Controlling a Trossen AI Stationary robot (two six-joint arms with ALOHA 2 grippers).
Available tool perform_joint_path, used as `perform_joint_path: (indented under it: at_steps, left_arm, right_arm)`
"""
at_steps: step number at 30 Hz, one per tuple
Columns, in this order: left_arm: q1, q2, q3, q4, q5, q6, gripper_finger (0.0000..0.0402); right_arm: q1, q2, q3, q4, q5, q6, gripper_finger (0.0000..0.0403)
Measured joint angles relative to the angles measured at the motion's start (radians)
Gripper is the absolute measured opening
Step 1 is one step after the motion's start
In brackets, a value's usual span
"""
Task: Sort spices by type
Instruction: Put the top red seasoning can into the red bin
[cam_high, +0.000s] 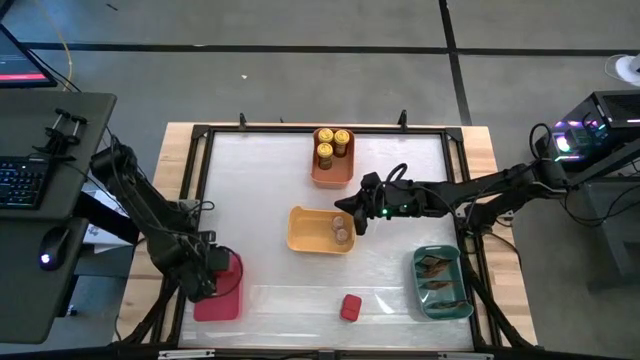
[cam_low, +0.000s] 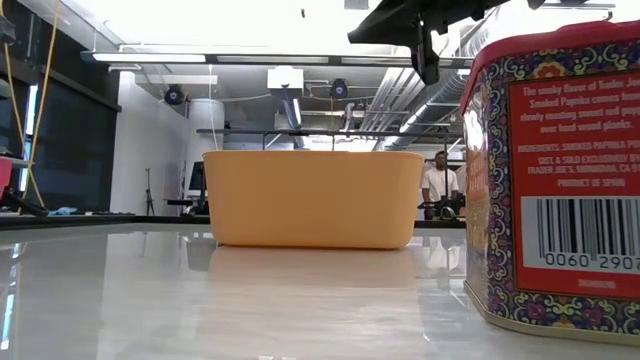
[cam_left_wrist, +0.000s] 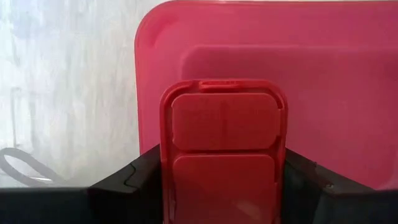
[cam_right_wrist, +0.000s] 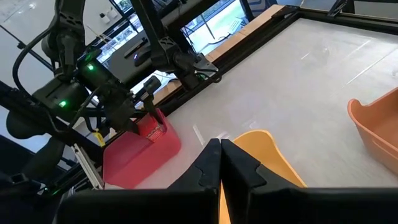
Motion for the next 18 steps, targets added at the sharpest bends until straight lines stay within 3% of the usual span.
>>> perform_joint_path:
  at_steps: [18]
  left_arm:
    - [0.001,-0.072,-0.001,-0.006,0.068,0.018,0.0213]
  right_arm:
    - [0.0,0.0,0.0,0.001,-0.005,0.007,0.0]
